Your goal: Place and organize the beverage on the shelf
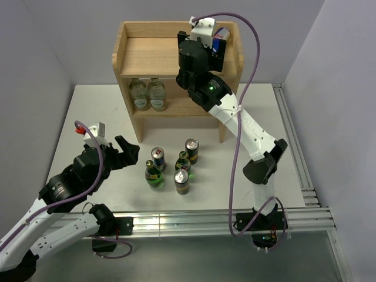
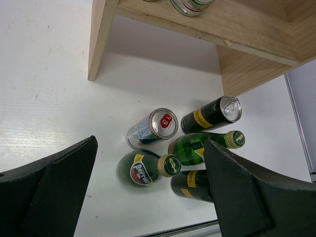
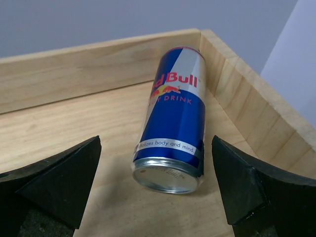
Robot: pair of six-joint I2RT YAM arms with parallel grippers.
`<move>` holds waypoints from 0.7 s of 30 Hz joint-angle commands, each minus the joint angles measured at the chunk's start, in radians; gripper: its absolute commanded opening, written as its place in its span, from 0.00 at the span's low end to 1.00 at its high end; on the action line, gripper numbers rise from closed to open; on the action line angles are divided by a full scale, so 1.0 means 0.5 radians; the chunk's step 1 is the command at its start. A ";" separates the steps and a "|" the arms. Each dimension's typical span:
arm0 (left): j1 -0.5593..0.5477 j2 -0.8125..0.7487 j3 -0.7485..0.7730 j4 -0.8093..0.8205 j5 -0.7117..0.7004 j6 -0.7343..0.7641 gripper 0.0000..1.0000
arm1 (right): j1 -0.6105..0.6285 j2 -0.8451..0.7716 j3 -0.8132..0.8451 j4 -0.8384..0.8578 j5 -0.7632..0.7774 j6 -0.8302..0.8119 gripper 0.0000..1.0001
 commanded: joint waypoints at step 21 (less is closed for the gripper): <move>-0.010 -0.029 -0.013 0.088 0.061 0.044 0.97 | -0.198 0.069 -0.199 -0.036 0.030 0.206 0.13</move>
